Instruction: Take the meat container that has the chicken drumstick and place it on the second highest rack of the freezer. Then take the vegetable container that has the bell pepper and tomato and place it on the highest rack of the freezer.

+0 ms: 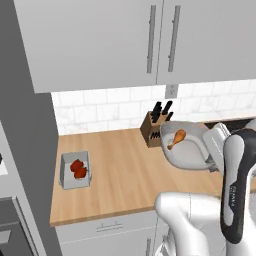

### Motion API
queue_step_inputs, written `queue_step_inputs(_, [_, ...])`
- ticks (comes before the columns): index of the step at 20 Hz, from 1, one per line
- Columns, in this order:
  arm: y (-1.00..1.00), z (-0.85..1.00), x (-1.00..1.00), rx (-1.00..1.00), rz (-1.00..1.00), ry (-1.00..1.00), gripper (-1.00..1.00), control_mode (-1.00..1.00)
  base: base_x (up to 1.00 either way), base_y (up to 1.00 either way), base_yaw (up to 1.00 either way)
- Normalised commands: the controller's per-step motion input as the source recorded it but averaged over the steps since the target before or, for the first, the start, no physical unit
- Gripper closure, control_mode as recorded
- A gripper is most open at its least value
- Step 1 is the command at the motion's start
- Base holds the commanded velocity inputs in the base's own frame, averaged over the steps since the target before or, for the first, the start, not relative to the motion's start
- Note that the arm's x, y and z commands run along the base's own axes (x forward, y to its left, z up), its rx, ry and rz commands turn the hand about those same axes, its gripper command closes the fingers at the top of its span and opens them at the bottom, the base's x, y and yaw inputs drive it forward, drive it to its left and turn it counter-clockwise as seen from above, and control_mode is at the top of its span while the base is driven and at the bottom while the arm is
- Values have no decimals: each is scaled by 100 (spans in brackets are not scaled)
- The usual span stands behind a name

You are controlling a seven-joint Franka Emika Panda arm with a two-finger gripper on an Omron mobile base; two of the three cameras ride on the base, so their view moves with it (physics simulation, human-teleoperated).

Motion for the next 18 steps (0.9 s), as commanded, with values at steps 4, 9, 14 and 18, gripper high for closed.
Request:
queue_step_inputs(4, [3,87,-88,0,1,-4,100,-100,0,0,0])
queue_step_inputs(9, [16,45,-78,-1,0,-14,100,100,-20,6,0])
queue_step_inputs(14, [0,0,0,0,0,0,100,100,-100,63,2])
queue_step_inputs(18, [0,0,0,0,0,0,100,100,-100,25,35])
